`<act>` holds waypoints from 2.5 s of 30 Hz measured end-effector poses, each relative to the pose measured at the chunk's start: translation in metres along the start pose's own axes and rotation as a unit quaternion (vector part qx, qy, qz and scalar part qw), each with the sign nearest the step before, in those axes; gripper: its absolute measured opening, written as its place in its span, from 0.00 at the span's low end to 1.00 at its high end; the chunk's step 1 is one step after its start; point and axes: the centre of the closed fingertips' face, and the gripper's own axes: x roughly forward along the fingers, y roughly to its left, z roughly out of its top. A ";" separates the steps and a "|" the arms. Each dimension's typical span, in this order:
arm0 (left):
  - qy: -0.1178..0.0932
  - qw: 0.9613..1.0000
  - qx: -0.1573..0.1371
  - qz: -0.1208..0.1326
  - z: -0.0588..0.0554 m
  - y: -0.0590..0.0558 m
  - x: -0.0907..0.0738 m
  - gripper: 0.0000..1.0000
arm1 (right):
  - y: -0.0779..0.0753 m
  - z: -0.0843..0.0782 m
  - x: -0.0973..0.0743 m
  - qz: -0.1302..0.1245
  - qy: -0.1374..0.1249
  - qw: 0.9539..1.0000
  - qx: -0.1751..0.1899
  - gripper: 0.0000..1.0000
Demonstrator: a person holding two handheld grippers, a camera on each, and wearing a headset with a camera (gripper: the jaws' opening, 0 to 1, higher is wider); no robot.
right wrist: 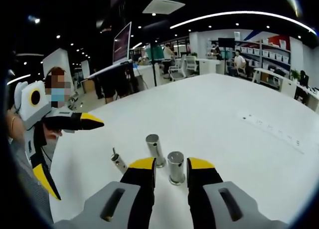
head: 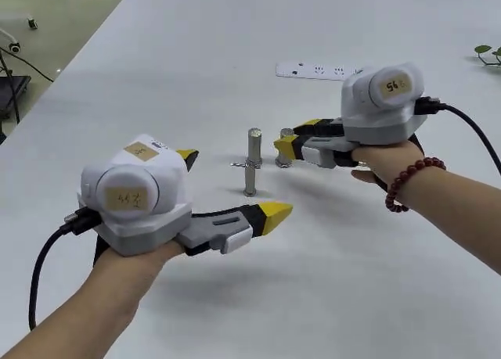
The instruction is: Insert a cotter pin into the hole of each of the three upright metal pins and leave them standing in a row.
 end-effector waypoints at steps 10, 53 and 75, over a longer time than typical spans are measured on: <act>0.005 1.000 0.006 -0.014 -0.001 -0.006 -0.010 0.99 | 0.003 -0.003 0.001 0.001 0.004 1.000 0.007 0.13; 0.008 1.000 0.019 -0.012 -0.001 -0.008 -0.030 0.99 | 0.012 -0.013 -0.029 -0.045 0.008 0.999 -0.016 0.07; 0.011 1.000 0.020 -0.014 -0.004 -0.014 -0.030 0.99 | 0.036 -0.027 -0.051 -0.044 0.019 0.999 -0.020 0.07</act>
